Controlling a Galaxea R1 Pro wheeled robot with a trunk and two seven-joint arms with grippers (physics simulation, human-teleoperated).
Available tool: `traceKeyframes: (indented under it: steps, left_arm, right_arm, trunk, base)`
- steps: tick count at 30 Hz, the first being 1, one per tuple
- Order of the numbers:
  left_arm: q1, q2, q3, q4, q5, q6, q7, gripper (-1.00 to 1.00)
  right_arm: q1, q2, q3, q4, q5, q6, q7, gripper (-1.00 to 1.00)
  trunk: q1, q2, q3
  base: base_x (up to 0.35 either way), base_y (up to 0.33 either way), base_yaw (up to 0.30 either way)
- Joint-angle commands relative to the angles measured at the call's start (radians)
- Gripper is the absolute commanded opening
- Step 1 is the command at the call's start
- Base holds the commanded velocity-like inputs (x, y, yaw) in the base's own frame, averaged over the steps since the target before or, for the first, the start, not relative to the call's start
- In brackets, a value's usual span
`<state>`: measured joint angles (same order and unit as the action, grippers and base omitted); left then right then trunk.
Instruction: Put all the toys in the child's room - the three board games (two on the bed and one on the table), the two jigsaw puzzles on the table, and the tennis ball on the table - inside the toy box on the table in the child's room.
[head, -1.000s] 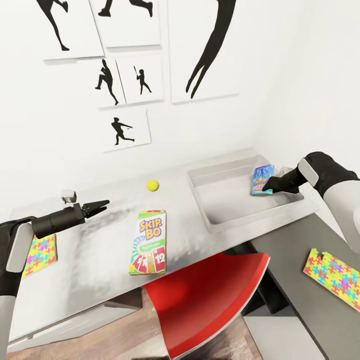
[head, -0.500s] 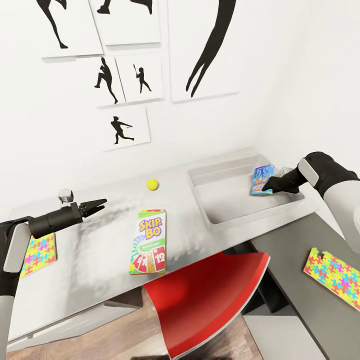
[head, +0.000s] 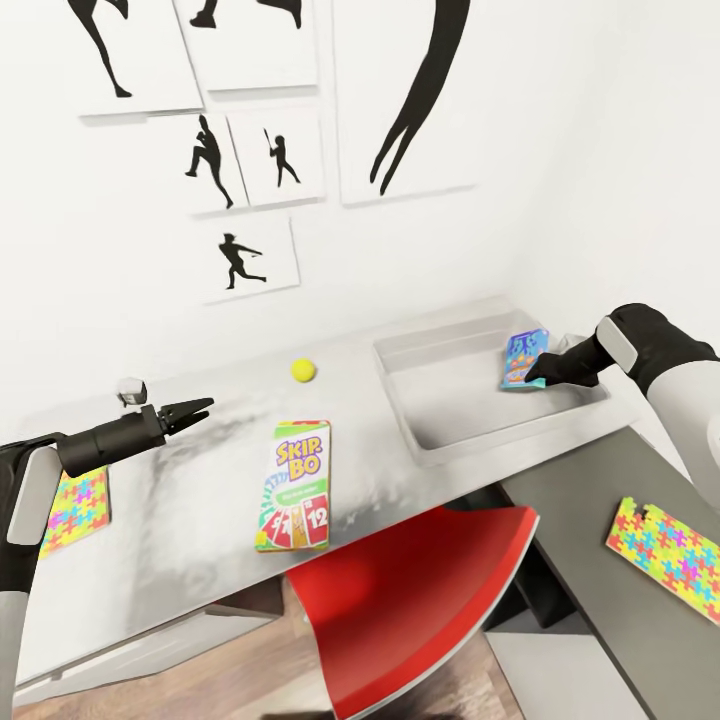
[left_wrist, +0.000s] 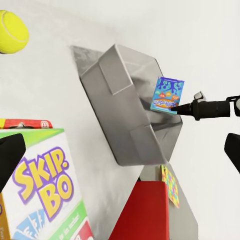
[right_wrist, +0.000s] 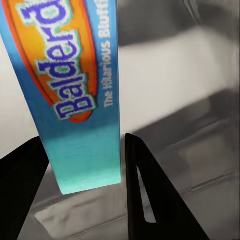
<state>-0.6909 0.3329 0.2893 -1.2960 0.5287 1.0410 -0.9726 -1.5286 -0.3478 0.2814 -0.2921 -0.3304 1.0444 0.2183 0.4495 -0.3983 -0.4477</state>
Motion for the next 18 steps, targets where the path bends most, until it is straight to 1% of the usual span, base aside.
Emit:
traceKeyframes:
  steps: [1, 5, 18]
  left_arm:
    - [-0.001, 0.0, 0.001, 0.0, -0.003, 0.004, -0.005, 1.0]
    - [-0.001, 0.0, 0.001, 0.0, -0.003, 0.004, -0.005, 1.0]
    - [-0.001, -0.001, 0.001, 0.0, -0.003, 0.004, -0.005, 1.0]
  right_arm:
    - [-0.001, -0.001, 0.009, -0.001, -0.007, 0.003, 0.0, -1.0]
    - [0.0, -0.002, 0.009, -0.001, -0.007, 0.003, 0.0, -1.0]
    - [0.001, -0.007, 0.007, -0.001, -0.009, 0.003, 0.0, -1.0]
  trunk:
    - [0.001, -0.002, -0.002]
    - [0.001, -0.002, -0.002]
    - [0.001, -0.002, -0.002]
  base:
    - [0.003, -0.182, 0.0]
    - [0.001, -0.085, 0.0]
    - [0.027, -0.024, 0.0]
